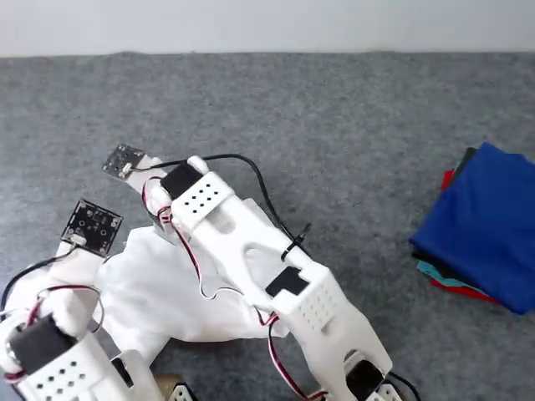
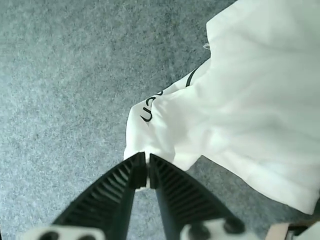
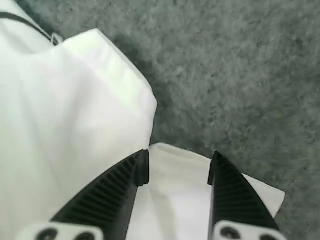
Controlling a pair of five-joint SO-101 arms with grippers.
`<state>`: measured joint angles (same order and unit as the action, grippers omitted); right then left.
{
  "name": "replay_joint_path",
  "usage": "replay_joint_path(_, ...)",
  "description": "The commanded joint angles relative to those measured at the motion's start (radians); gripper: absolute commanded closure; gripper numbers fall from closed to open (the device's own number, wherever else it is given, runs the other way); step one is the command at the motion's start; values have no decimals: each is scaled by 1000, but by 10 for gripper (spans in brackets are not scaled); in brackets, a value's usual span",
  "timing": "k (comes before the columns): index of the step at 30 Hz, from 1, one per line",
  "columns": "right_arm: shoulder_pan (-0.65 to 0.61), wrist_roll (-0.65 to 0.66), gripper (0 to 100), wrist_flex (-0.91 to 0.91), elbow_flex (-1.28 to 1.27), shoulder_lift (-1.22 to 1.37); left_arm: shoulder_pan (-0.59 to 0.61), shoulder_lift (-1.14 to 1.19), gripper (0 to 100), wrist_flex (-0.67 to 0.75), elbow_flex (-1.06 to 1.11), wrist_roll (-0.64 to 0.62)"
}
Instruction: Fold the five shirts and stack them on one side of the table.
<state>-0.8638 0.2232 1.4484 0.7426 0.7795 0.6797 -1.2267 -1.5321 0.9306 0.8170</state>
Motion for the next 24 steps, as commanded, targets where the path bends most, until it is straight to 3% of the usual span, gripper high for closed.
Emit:
replay_joint_path(1,-27,-25,798,-12,75,21,5,-40,986,14,-5,0)
replay_joint_path(6,-47,-25,815,-2,114,105,5,-55,986,14,-5,0)
replay_joint_path(11,-39,-18,997,2,161,145,5,-55,986,12,-5,0)
replay_joint_path(24,94,35,988,349,620,133,5,-55,986,20,-13,0)
